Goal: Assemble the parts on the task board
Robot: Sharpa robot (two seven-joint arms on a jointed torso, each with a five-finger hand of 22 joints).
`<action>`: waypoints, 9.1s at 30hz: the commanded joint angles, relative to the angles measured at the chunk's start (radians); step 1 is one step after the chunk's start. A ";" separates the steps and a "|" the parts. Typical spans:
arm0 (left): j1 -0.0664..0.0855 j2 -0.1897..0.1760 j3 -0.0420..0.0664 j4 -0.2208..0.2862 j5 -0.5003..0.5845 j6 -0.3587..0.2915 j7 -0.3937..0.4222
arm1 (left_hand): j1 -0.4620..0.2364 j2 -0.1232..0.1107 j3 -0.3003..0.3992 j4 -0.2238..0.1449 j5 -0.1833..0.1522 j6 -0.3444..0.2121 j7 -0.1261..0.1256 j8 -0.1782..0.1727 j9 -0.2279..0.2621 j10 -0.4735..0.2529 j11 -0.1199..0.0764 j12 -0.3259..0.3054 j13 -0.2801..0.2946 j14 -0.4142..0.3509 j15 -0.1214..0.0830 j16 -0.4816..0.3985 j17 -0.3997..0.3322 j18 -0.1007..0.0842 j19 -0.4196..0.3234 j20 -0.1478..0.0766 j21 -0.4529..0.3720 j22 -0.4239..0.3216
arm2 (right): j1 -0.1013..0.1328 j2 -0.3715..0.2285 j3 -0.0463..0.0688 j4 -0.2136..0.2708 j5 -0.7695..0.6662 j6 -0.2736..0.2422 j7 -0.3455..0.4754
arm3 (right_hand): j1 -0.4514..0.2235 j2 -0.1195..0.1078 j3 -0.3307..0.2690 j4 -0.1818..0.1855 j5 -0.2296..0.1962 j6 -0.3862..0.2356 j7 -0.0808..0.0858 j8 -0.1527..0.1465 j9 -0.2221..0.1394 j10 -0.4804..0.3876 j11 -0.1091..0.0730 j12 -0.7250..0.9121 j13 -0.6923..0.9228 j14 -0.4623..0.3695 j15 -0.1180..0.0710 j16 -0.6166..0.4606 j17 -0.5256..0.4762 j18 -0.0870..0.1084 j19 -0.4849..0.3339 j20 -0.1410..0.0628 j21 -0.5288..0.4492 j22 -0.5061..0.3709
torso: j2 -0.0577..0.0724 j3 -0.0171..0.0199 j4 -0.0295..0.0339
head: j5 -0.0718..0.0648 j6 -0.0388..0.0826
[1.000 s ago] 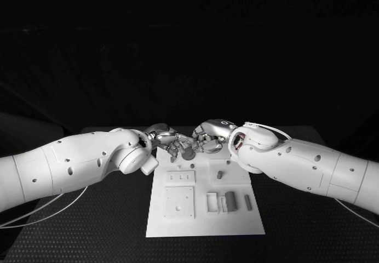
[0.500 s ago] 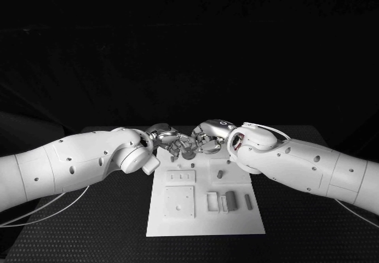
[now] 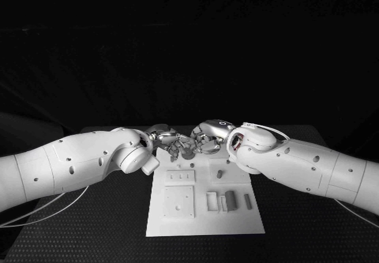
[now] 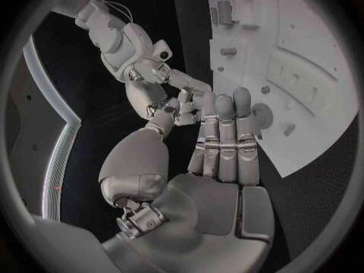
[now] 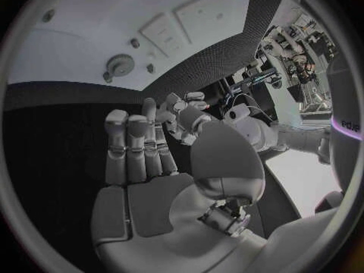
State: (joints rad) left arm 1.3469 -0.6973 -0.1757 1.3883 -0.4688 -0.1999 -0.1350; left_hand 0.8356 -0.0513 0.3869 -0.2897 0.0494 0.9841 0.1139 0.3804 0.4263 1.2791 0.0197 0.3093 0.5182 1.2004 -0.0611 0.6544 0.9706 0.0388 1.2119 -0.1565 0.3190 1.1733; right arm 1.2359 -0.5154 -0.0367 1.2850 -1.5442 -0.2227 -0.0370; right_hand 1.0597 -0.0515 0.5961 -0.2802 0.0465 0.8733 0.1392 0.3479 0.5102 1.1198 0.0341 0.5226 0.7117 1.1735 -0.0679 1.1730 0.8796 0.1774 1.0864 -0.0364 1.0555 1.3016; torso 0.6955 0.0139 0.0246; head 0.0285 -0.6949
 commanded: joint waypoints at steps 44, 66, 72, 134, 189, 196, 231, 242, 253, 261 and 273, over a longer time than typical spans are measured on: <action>0.000 0.008 0.001 0.000 -0.001 0.021 -0.020 | -0.011 0.000 -0.006 0.003 0.000 -0.004 0.008 -0.013 -0.003 -0.006 0.003 -0.018 0.009 -0.014 0.002 0.009 -0.013 0.018 -0.001 0.001 -0.016 0.001 | -0.001 0.007 0.000 0.014 -0.010 -0.016 0.001 | -0.015 0.001 0.000 0.006 0.002 0.002 0.006 -0.008 -0.001 0.003 0.001 -0.008 -0.001 0.004 -0.006 0.002 -0.002 0.084 0.006 -0.005 -0.006 -0.001 | 0.001 -0.0004 0.0006 | -0.003 -0.004; 0.000 0.008 0.001 -0.002 -0.002 0.016 -0.022 | 0.094 0.063 0.083 0.000 -0.001 0.023 -0.002 -0.002 0.005 0.015 -0.005 -0.020 0.029 -0.002 -0.005 0.033 -0.023 0.017 0.018 -0.003 -0.013 0.016 | -0.002 0.010 0.000 0.015 -0.009 -0.009 0.000 | -0.017 0.002 0.000 0.007 0.002 0.003 0.006 -0.009 -0.001 0.004 0.001 -0.009 -0.001 0.004 -0.006 0.002 -0.002 0.084 0.006 -0.006 -0.007 -0.001 | 0.001 0.0000 0.0006 | -0.005 -0.006; 0.000 0.009 0.001 -0.002 0.001 0.020 -0.024 | 0.080 0.050 0.079 0.003 -0.001 0.023 -0.001 -0.003 0.006 0.016 -0.004 -0.023 0.032 -0.003 -0.004 0.036 -0.025 0.015 0.019 -0.003 -0.014 0.019 | -0.005 0.016 0.000 0.012 -0.008 -0.006 0.000 | -0.017 0.002 0.000 0.007 0.002 0.003 0.006 -0.009 -0.001 0.004 0.001 -0.010 -0.001 0.004 -0.006 0.002 -0.002 0.084 0.006 -0.006 -0.007 -0.001 | 0.001 -0.0002 0.0006 | -0.005 -0.006; 0.001 0.013 0.001 -0.002 -0.024 0.014 -0.075 | 0.010 0.009 0.038 0.007 0.000 0.053 -0.016 0.005 0.021 0.049 -0.020 -0.021 0.077 0.013 -0.021 0.084 -0.039 0.017 0.052 -0.019 -0.007 0.055 | -0.008 0.022 0.000 0.023 -0.021 -0.001 -0.005 | -0.022 0.006 0.001 0.008 0.002 0.006 0.005 -0.010 -0.001 0.008 0.001 -0.013 -0.001 0.005 -0.007 0.002 -0.003 0.084 0.008 -0.006 -0.008 -0.001 | 0.001 -0.0005 0.0007 | -0.002 -0.007; 0.001 0.017 0.002 -0.009 0.011 0.015 -0.080 | -0.020 0.042 0.059 0.006 0.003 0.056 -0.017 -0.004 0.025 0.049 -0.021 -0.033 0.101 0.004 -0.023 0.103 -0.057 0.014 0.053 -0.023 -0.020 0.074 | -0.013 0.028 0.000 0.034 -0.027 0.009 -0.010 | -0.024 0.008 0.002 0.008 0.002 0.008 0.005 -0.011 -0.001 0.009 0.000 -0.017 -0.001 0.005 -0.007 0.001 -0.004 0.084 0.008 -0.007 -0.010 -0.001 | 0.002 0.0003 0.0012 | -0.002 -0.013; 0.001 0.017 0.002 -0.008 0.030 0.012 -0.080 | 0.021 0.056 0.106 0.007 0.003 0.059 -0.016 -0.010 0.024 0.050 -0.020 -0.038 0.107 0.002 -0.023 0.109 -0.066 0.011 0.055 -0.023 -0.024 0.082 | -0.013 0.029 0.000 0.028 -0.027 0.018 -0.012 | -0.024 0.009 0.003 0.007 0.002 0.008 0.005 -0.011 -0.001 0.009 0.000 -0.017 -0.001 0.005 -0.007 0.001 -0.004 0.084 0.008 -0.007 -0.010 -0.001 | 0.002 -0.0004 0.0009 | -0.002 -0.012; 0.001 0.013 0.003 -0.003 0.079 0.023 -0.067 | 0.122 0.068 0.250 -0.001 0.001 0.055 -0.013 -0.018 0.029 0.050 -0.016 -0.053 0.122 -0.007 -0.020 0.127 -0.084 0.006 0.056 -0.021 -0.037 0.104 | -0.020 0.035 0.000 0.013 -0.026 0.013 -0.005 | -0.024 0.014 0.004 0.006 0.002 0.012 0.004 -0.011 0.000 0.011 0.000 -0.019 -0.001 0.004 -0.008 0.000 -0.004 0.084 0.008 -0.007 -0.011 -0.001 | 0.002 -0.0004 0.0010 | -0.003 -0.013; 0.001 0.012 0.003 -0.003 0.090 0.029 -0.065 | 0.125 0.074 0.252 -0.001 -0.001 0.054 -0.012 -0.017 0.031 0.050 -0.016 -0.054 0.123 -0.008 -0.019 0.129 -0.084 0.006 0.057 -0.021 -0.037 0.106 | -0.023 0.037 0.000 0.009 -0.023 0.017 -0.002 | -0.024 0.014 0.004 0.006 0.002 0.012 0.004 -0.010 0.000 0.011 -0.001 -0.019 0.000 0.004 -0.008 -0.001 -0.005 0.084 0.008 -0.007 -0.012 -0.001 | 0.002 0.0000 0.0010 | -0.003 -0.014; 0.001 0.010 0.004 -0.005 0.076 0.021 -0.071 | 0.127 0.085 0.252 -0.001 -0.001 0.062 -0.016 -0.008 0.040 0.057 -0.019 -0.050 0.128 -0.004 -0.021 0.136 -0.082 0.007 0.061 -0.022 -0.036 0.112 | -0.024 0.031 0.000 0.007 -0.023 -0.005 0.001 | -0.025 0.003 0.002 0.001 0.002 0.007 0.005 -0.015 -0.001 0.009 0.000 -0.023 0.000 0.002 -0.007 -0.003 -0.006 0.084 0.007 -0.007 -0.014 -0.001 | 0.002 0.0000 0.0009 | -0.003 -0.014; 0.001 0.006 0.004 -0.007 0.059 0.029 -0.073 | 0.134 0.092 0.250 -0.002 -0.001 0.068 -0.022 0.005 0.056 0.067 -0.025 -0.041 0.139 0.003 -0.027 0.152 -0.076 0.009 0.071 -0.026 -0.029 0.123 | -0.025 0.025 0.000 0.007 -0.013 -0.037 0.000 | -0.019 -0.043 0.000 -0.004 0.002 -0.080 0.030 -0.067 -0.024 -0.018 0.023 -0.042 -0.001 -0.003 0.014 -0.006 -0.007 0.084 0.004 -0.005 -0.022 -0.003 | 0.002 0.0006 0.0003 | -0.004 -0.015; 0.001 -0.001 0.004 -0.011 0.045 0.052 -0.074 | 0.136 0.095 0.246 -0.002 -0.001 0.070 -0.026 0.016 0.077 0.072 -0.030 -0.027 0.155 0.006 -0.033 0.173 -0.070 0.008 0.080 -0.031 -0.021 0.141 | -0.030 0.004 0.000 0.011 -0.013 -0.051 0.001 | -0.004 -0.075 0.000 0.000 0.002 -0.142 0.051 -0.101 -0.038 -0.035 0.042 -0.045 0.006 -0.010 0.033 -0.004 -0.006 0.084 0.004 -0.002 -0.026 -0.003 | 0.002 0.0012 0.0002 | -0.005 -0.016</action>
State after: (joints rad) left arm 1.3465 -0.6981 -0.1730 1.3775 -0.4135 -0.1738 -0.2250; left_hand 0.9732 0.0325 0.6323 -0.2900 0.0420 1.0320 0.1024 0.3690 0.3821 1.3468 -0.0091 0.2786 0.6721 1.2095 -0.0843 0.8239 0.8994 0.0210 1.2798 -0.1857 0.2953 1.3081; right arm 1.2063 -0.5090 -0.0368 1.2944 -1.5577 -0.2612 -0.0447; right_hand 1.0573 -0.1148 0.5974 -0.2789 0.0464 0.7610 0.1648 0.2531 0.4731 1.0863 0.0715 0.4830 0.7165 1.1648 -0.0410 1.1724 0.8739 0.1774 1.0858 -0.0370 1.0330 1.2998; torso 0.6973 0.0146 0.0248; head 0.0237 -0.7099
